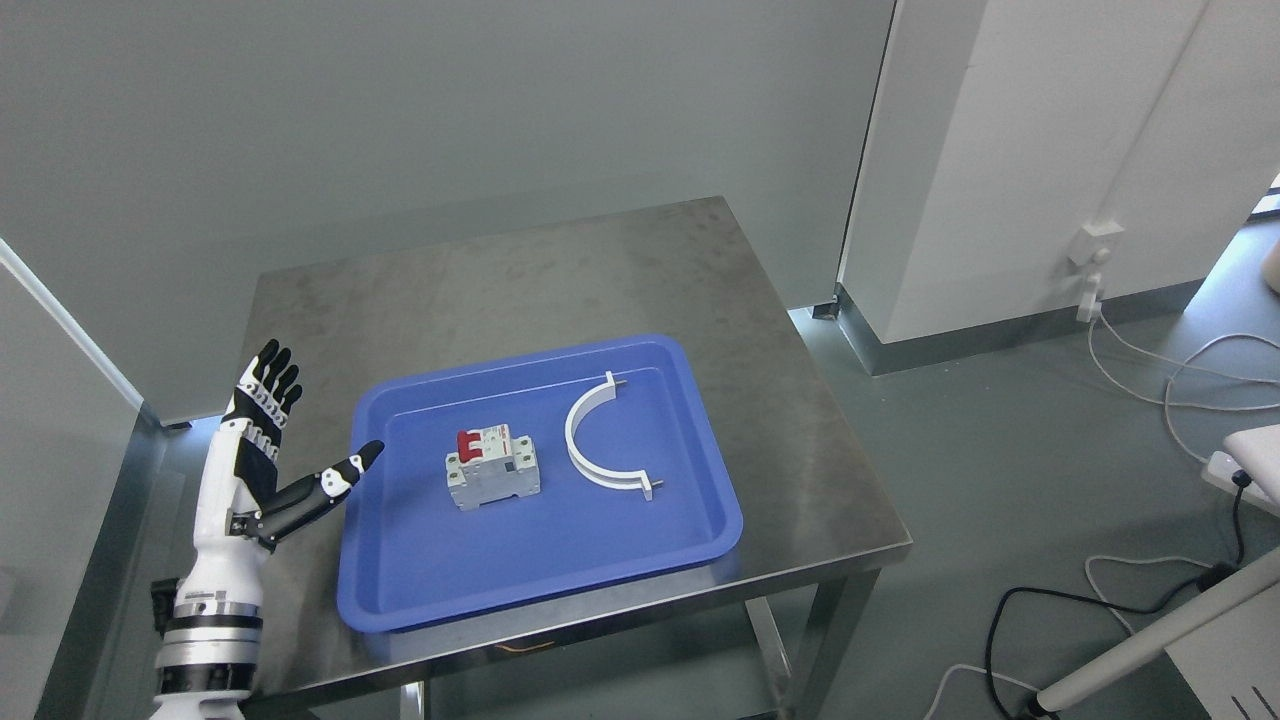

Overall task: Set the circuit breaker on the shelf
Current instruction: 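Reach the left hand toward the grey circuit breaker in the blue tray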

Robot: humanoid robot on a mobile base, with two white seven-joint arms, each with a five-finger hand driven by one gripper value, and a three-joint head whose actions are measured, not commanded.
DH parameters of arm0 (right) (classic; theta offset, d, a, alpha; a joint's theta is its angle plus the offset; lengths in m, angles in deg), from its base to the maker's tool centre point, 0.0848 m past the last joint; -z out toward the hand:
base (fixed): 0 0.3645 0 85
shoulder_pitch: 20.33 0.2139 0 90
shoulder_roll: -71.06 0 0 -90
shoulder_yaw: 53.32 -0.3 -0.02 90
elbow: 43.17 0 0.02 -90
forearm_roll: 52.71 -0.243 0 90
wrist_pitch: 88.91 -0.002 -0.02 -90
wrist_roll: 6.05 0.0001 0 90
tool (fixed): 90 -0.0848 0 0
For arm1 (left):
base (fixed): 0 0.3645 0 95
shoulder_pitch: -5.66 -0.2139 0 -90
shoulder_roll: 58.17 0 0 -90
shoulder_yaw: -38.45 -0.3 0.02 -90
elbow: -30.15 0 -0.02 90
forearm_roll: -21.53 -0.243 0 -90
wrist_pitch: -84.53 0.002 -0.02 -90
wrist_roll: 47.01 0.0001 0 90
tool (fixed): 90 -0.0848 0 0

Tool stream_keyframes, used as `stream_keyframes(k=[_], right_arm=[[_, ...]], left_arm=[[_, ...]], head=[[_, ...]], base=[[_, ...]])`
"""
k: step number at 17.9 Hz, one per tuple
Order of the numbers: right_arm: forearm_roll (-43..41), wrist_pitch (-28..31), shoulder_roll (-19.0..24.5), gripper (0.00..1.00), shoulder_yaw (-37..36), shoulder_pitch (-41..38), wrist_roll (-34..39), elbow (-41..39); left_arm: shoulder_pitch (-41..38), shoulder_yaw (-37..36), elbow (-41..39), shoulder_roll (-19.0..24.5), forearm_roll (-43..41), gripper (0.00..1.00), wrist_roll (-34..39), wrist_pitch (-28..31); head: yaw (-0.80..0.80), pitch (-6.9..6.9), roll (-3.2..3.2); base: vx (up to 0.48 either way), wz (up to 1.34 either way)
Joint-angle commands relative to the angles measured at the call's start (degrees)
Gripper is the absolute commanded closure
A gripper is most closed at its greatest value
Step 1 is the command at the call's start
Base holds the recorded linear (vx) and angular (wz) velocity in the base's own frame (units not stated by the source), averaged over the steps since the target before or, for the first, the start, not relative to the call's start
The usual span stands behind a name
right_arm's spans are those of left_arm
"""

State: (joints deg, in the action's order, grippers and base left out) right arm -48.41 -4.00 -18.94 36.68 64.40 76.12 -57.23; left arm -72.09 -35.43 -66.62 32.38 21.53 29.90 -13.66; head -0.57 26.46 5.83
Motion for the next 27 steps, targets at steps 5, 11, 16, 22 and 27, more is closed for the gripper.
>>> stream_keyframes(k=[5, 11, 16, 22, 27], right_arm=[[0.0, 9.6, -1.0, 0.00, 1.1, 0.0, 0.0, 0.0], [0.0, 9.6, -1.0, 0.00, 1.1, 0.0, 0.0, 0.0], [0.0, 9.6, -1.0, 0.00, 1.1, 0.0, 0.0, 0.0], [0.0, 9.6, -1.0, 0.00, 1.1, 0.0, 0.0, 0.0], [0.0, 9.6, -1.0, 0.00, 1.1, 0.0, 0.0, 0.0]], left_arm=[[1.6, 2.2, -0.2, 8.0, 1.0, 0.00, -6.1, -1.0], [6.7, -6.1, -0.1, 15.6, -0.6, 0.02, -22.1, 1.7], [9.5, -13.6, -0.3, 18.3, -8.7, 0.02, -22.8, 11.0], [13.5, -17.9, -0.4, 17.7, -12.9, 0.03, -29.7, 15.5], [15.6, -18.1, -0.3, 18.0, -20.6, 0.05, -32.8, 19.2]], head=[[0.00, 0.00, 0.00], [0.00, 0.00, 0.00], [0.00, 0.00, 0.00], [0.00, 0.00, 0.00], [0.00, 0.00, 0.00]], base=[[0.025, -0.02], [-0.015, 0.01], [-0.002, 0.00], [0.000, 0.00], [0.000, 0.00]])
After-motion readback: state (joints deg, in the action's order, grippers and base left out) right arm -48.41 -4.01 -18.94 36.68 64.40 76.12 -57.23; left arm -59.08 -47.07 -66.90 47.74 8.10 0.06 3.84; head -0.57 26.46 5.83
